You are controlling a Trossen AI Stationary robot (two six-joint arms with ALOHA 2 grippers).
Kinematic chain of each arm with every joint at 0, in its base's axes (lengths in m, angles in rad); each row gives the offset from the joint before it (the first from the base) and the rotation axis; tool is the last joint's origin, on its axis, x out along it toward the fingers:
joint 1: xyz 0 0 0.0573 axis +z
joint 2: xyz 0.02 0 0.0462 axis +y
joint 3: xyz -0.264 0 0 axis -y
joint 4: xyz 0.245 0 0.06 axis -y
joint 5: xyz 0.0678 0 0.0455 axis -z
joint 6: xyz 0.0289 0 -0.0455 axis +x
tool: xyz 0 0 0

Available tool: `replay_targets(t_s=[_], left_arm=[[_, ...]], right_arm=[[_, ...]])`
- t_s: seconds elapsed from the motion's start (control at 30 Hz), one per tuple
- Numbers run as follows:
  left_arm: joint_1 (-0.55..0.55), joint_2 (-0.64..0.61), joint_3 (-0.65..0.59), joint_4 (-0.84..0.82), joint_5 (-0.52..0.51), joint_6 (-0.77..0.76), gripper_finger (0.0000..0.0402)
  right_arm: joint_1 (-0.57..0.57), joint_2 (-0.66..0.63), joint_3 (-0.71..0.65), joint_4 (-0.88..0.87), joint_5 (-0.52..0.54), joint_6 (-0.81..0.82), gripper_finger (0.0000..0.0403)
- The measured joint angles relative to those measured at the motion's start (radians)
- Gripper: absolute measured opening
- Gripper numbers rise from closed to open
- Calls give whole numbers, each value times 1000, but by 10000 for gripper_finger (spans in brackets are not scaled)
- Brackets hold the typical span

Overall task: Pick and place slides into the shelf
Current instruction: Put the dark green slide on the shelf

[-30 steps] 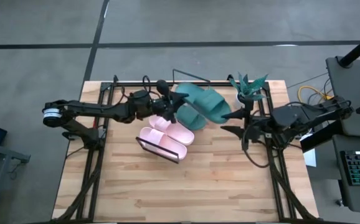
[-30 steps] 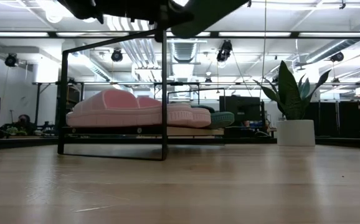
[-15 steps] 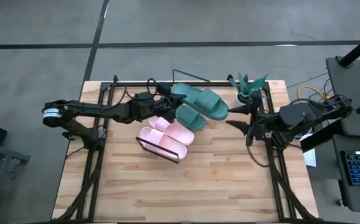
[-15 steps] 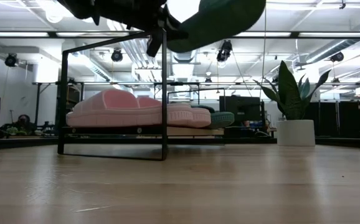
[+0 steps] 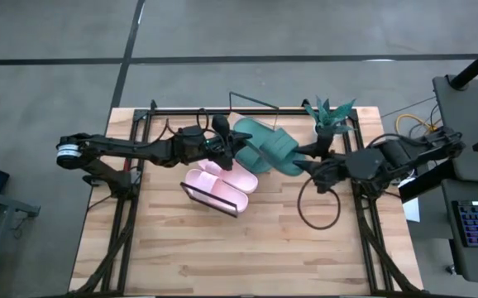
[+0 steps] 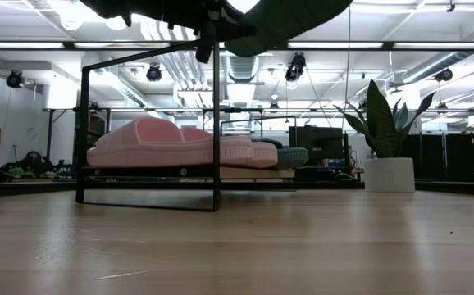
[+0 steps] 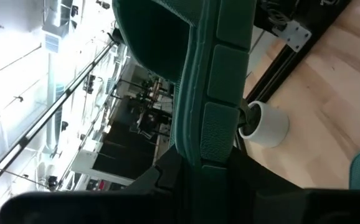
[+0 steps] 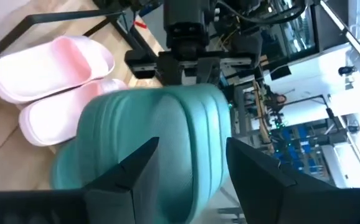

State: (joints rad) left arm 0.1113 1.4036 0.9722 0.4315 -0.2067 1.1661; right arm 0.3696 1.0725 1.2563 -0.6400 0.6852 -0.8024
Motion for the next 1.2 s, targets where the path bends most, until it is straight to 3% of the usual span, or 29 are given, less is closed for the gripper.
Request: replay_targets(t_s=[0.5,0.63,0.77,0.83,1.0,1.2], left_arm=[[-15,0,0,3,-9,0,52],[-16,0,0,3,-8,0,52],[-16,0,0,3,-8,-1,53],[-16,0,0,3,-8,-3,71],[-16,0,0,7,-5,-97,140],[-17,0,0,21,4,-195,187]], right_arm=[[-105,138,129,-91,-12,0,159],[-108,140,127,-90,-16,-26,117],[-108,138,127,-90,-16,-46,41],[-108,139,127,-87,-16,-62,19],[-108,140,123,-79,-13,-71,12],[-110,140,122,-38,-10,-116,10]])
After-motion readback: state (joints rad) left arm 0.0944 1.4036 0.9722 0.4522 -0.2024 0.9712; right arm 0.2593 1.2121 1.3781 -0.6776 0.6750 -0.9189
